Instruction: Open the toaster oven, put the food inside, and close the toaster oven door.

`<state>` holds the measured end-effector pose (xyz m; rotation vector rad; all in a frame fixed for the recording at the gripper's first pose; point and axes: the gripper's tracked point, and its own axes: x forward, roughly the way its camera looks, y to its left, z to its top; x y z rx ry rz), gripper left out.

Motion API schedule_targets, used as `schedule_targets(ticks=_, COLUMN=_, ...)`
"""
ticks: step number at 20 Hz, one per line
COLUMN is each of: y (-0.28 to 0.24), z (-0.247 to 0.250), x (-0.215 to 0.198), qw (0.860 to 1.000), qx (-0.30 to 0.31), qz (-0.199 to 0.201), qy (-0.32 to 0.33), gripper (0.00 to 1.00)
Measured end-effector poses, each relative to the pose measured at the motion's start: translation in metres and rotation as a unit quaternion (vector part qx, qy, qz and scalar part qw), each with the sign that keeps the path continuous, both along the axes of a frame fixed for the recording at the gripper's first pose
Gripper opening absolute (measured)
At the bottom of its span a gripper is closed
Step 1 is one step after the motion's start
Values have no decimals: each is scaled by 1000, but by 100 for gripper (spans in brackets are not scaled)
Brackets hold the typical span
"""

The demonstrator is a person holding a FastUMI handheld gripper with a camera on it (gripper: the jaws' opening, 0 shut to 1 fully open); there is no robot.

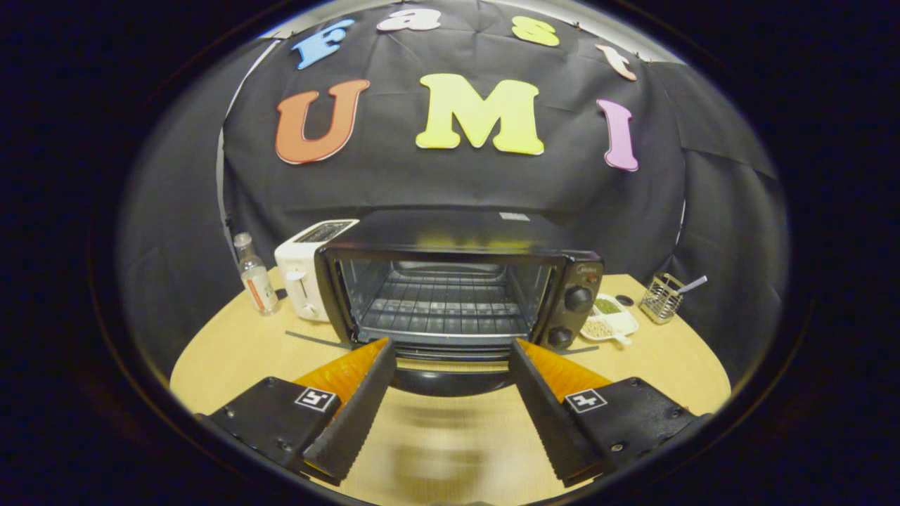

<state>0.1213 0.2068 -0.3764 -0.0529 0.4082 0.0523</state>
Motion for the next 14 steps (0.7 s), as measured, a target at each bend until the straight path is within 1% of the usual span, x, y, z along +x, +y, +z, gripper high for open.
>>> schedule_targets(ticks=3, y=-2, z=-20, x=-16, qw=1000, qx=-5, qz=1, qy=19, gripper=100)
schedule_targets(ticks=9, y=-8, z=-61, x=-38, qw=997, qx=-6, qz=8, qy=76, gripper=100)
schedule_targets(ticks=11, y=-8, z=-69, x=-40, qw=997, qx=-9, qz=10, qy=81, gripper=100)
schedule_targets(ticks=14, y=-7, z=-80, x=-45, qw=995, qx=4, qz=9, qy=103, gripper=100)
